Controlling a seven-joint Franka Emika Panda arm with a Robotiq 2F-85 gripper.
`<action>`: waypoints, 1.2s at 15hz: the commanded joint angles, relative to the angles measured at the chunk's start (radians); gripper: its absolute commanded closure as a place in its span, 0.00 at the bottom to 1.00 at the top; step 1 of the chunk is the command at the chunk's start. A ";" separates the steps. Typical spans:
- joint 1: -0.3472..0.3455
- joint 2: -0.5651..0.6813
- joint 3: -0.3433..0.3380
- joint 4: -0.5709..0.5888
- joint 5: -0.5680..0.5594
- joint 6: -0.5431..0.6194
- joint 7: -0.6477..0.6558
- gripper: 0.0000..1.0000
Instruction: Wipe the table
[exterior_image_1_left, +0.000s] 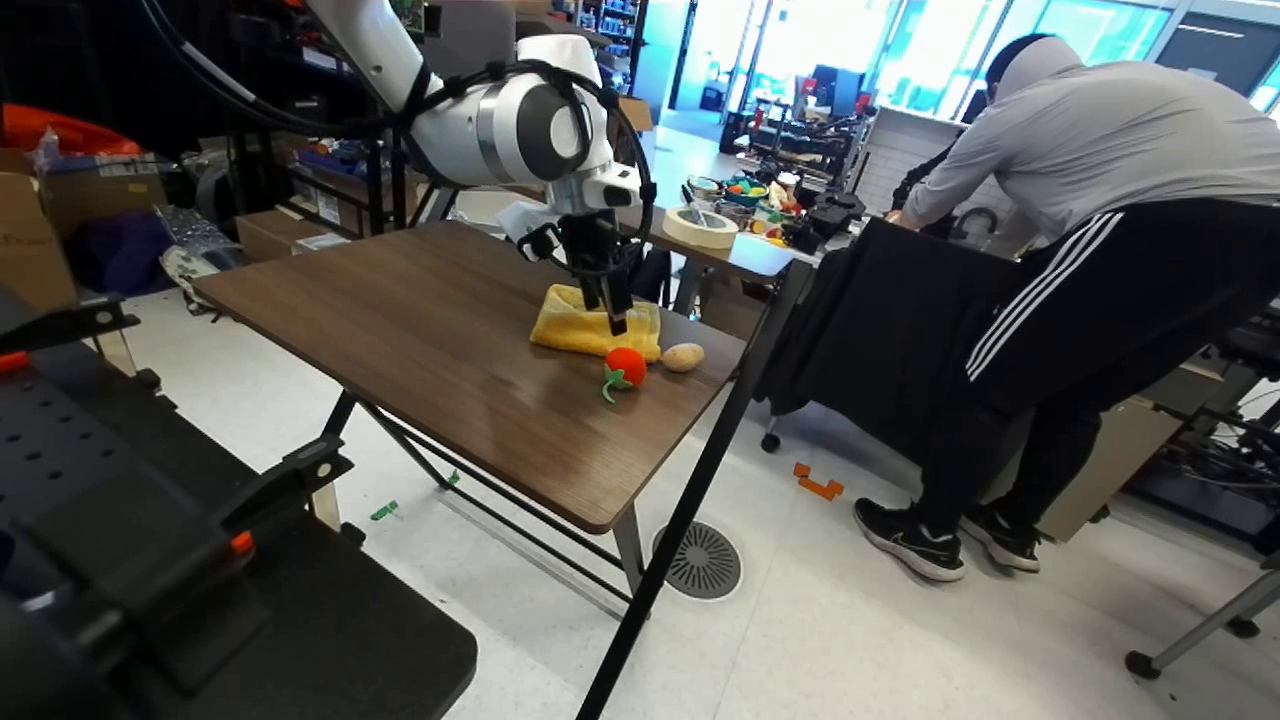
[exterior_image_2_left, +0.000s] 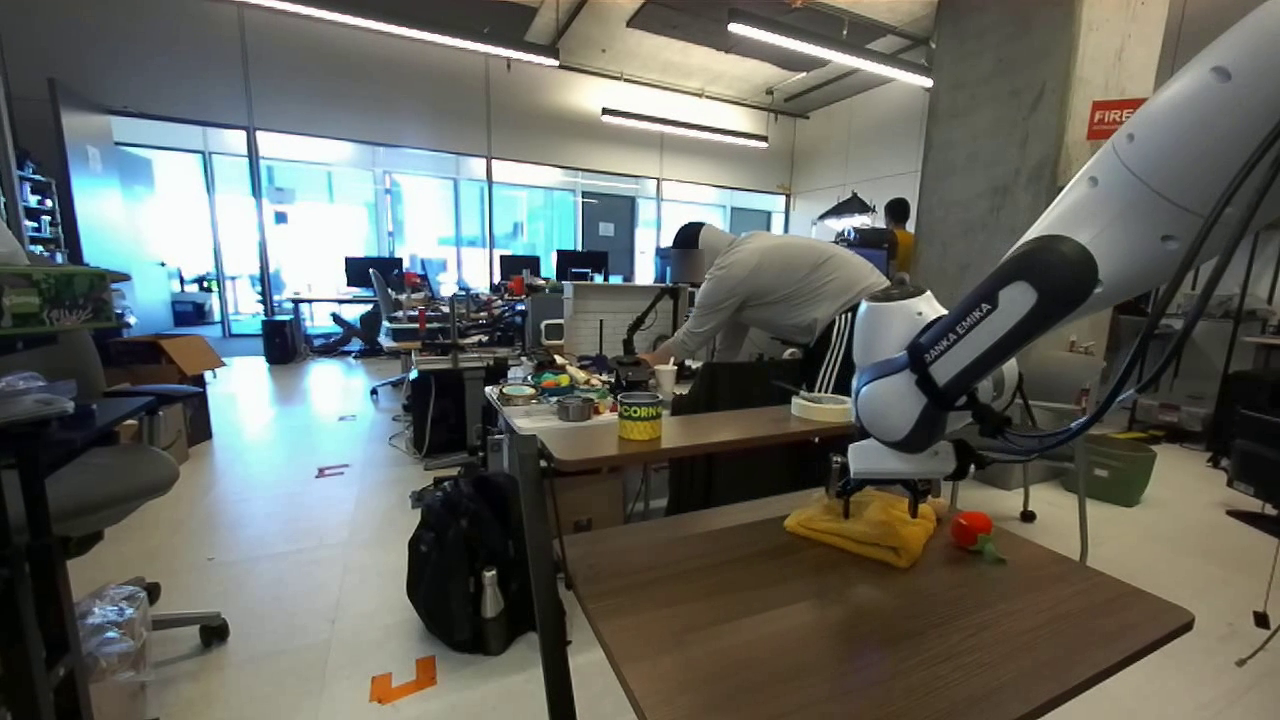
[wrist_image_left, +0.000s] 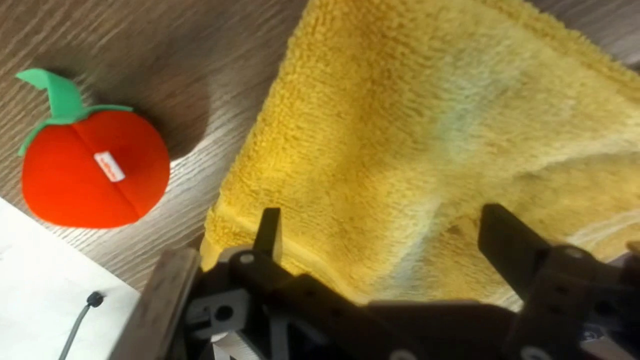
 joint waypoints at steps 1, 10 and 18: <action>0.037 0.007 0.038 -0.029 -0.009 0.072 0.019 0.00; 0.110 -0.005 0.337 -0.031 0.089 0.077 -0.099 0.00; 0.125 0.046 0.216 0.015 0.094 0.061 -0.018 0.00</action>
